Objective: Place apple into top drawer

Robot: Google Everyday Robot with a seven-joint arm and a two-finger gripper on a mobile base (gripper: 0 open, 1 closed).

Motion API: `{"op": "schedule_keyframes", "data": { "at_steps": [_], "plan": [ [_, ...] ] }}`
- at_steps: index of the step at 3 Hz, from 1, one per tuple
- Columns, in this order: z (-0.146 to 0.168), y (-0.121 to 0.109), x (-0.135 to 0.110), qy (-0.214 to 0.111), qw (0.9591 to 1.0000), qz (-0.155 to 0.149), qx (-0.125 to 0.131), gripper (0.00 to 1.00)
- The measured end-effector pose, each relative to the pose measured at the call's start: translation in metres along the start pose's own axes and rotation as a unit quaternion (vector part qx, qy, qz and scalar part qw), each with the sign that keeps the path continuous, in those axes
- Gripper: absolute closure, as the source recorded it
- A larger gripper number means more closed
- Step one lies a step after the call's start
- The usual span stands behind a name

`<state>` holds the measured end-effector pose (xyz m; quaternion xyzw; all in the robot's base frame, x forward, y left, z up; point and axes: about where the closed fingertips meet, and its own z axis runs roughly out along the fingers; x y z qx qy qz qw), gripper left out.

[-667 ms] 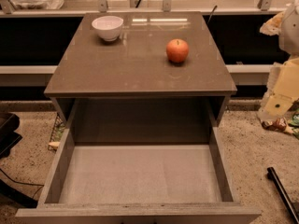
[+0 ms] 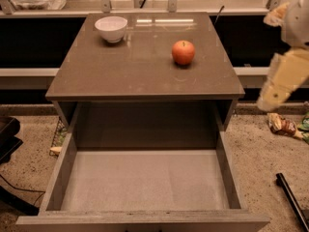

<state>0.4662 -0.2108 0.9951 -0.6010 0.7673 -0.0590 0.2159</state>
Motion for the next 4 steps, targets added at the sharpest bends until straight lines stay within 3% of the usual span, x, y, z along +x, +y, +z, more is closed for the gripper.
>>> {"op": "schedule_keyframes", "data": {
  "at_steps": [1,2,3,4],
  "plan": [
    [0.034,-0.065,-0.009,-0.089,0.9941,0.042,0.044,0.0],
    [0.06,-0.131,-0.028,-0.19,0.9747,0.077,0.089,0.0],
    [0.093,-0.192,-0.041,-0.301,0.9356,0.133,0.128,0.0],
    [0.103,-0.21,-0.041,-0.317,0.9246,0.152,0.148,0.0]
  ]
}}
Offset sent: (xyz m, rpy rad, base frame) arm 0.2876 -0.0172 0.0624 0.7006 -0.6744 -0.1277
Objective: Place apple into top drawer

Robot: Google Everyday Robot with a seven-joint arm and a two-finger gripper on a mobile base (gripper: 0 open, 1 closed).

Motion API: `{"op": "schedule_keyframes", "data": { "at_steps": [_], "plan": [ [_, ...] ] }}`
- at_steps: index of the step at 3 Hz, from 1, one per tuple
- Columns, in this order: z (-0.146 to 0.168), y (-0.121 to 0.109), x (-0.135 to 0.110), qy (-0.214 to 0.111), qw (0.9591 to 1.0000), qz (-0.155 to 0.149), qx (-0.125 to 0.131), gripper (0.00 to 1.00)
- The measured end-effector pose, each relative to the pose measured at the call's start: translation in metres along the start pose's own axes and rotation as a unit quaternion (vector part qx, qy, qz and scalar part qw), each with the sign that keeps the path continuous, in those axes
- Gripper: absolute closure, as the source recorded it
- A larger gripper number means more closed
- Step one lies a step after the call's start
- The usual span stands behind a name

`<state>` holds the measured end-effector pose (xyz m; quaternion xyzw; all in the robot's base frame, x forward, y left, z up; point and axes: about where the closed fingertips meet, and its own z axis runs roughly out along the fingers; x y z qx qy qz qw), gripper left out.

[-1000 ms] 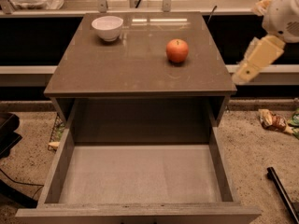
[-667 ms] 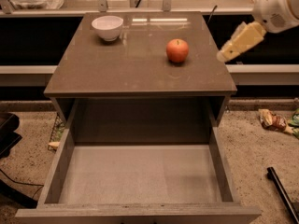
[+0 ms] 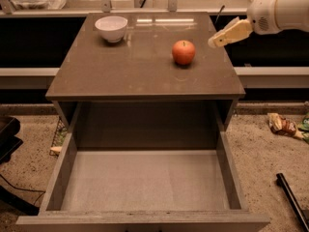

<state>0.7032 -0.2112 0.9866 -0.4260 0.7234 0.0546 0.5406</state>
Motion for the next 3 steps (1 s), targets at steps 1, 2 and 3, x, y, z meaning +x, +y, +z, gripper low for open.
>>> {"op": "schedule_keyframes", "data": {
  "at_steps": [1,2,3],
  "plan": [
    [-0.001,0.0,-0.002,0.0,1.0,-0.002,0.001,0.0],
    [0.02,0.001,0.01,-0.001,0.9998,0.017,-0.012,0.0],
    [0.067,0.004,0.029,-0.008,0.998,0.047,-0.04,0.0]
  ]
}}
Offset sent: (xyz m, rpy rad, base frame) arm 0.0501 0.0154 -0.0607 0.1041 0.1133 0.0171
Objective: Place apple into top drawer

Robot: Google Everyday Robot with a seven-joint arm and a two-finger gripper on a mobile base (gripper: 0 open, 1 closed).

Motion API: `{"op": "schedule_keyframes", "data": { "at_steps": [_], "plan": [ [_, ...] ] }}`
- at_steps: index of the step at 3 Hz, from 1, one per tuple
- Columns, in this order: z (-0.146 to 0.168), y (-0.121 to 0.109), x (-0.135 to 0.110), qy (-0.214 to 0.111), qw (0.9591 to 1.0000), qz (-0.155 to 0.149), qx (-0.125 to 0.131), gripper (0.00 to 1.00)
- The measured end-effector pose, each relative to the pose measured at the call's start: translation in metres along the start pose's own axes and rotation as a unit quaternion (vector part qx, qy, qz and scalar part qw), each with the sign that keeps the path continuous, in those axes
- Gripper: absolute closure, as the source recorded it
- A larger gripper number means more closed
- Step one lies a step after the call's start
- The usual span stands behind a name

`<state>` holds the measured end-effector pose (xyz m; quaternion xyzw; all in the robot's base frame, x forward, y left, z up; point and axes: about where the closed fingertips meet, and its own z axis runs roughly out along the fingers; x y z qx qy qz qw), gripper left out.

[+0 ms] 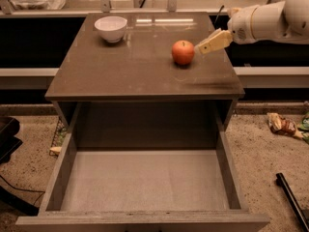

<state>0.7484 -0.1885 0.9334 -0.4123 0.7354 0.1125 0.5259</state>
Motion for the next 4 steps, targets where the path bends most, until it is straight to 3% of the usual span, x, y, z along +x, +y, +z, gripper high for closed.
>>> {"op": "schedule_keyframes", "data": {
  "at_steps": [2,4],
  "plan": [
    [0.056,0.016,0.031,-0.022,0.9974,0.051,-0.045,0.0],
    [0.089,0.055,0.021,-0.068,0.9883,0.08,-0.111,0.0]
  ]
}}
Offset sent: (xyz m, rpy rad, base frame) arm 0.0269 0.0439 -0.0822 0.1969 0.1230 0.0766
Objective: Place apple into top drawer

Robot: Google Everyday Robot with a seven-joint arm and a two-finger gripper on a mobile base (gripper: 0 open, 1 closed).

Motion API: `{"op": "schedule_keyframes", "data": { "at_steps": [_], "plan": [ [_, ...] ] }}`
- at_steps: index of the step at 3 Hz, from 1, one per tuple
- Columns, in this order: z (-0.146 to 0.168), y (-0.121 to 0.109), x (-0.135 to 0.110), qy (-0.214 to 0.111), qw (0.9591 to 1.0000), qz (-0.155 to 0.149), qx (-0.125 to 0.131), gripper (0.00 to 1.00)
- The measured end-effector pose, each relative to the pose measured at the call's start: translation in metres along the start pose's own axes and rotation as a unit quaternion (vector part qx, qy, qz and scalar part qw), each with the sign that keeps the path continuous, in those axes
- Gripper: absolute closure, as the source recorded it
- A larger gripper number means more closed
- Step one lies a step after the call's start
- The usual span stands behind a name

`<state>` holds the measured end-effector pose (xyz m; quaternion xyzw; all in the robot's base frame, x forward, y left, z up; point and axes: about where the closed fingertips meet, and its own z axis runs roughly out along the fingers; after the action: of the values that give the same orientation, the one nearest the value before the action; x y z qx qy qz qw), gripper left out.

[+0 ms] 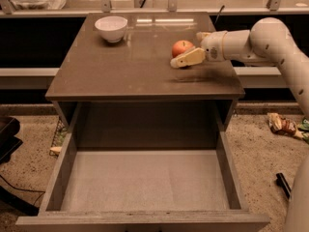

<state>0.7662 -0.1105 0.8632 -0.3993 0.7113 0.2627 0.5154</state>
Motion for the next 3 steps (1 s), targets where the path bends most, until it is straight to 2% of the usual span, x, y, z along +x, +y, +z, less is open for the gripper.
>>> {"op": "schedule_keyframes", "data": {
  "at_steps": [1,3],
  "plan": [
    [0.0185,0.0068,0.0026,-0.005,0.9998,0.003,-0.017,0.15],
    [0.0252,0.0105,0.0029,-0.004,0.9997,0.004,-0.023,0.62]
  ]
}}
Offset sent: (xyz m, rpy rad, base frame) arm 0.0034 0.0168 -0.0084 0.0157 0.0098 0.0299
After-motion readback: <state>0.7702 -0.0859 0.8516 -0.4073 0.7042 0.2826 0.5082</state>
